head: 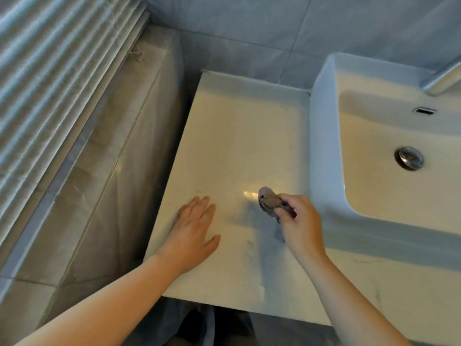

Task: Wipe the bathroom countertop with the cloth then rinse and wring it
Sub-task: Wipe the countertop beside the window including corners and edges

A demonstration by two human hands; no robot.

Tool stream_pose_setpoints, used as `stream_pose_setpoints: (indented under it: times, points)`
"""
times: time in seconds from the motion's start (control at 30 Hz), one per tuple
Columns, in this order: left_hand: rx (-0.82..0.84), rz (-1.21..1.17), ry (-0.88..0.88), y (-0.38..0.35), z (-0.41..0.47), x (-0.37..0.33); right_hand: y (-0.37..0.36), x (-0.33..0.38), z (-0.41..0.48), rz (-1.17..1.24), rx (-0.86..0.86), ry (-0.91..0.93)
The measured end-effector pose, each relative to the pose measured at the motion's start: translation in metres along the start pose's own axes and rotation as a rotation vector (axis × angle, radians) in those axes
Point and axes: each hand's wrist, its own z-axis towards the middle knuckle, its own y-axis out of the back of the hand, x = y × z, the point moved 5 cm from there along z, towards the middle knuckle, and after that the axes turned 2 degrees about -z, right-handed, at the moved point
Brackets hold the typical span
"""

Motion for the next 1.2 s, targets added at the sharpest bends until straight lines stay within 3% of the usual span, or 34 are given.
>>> stream_pose_setpoints:
  times: [0.23,0.37,0.77,0.93,1.03,1.13,1.2]
  points:
    - [0.071,0.094,0.006,-0.006,0.011,0.001,0.015,-0.011,0.046,-0.335,-0.299,-0.043]
    - [0.094,0.115,-0.003,-0.008,0.010,0.004,-0.006,-0.026,0.056,-0.517,-0.283,-0.132]
    - [0.071,0.167,-0.039,-0.007,0.010,0.009,-0.033,-0.031,-0.002,-0.377,-0.147,0.057]
    - [0.091,0.153,-0.047,-0.005,0.011,0.009,-0.035,-0.023,-0.035,-0.181,0.007,-0.032]
    - [0.103,0.148,-0.049,-0.003,0.010,0.007,-0.007,-0.023,-0.042,-0.104,-0.151,-0.117]
    - [0.107,0.155,-0.047,-0.003,0.010,0.006,0.016,-0.032,-0.035,-0.243,-0.317,-0.108]
    - [0.110,0.157,-0.040,-0.003,0.010,0.006,0.018,-0.045,-0.026,-0.328,-0.323,-0.130]
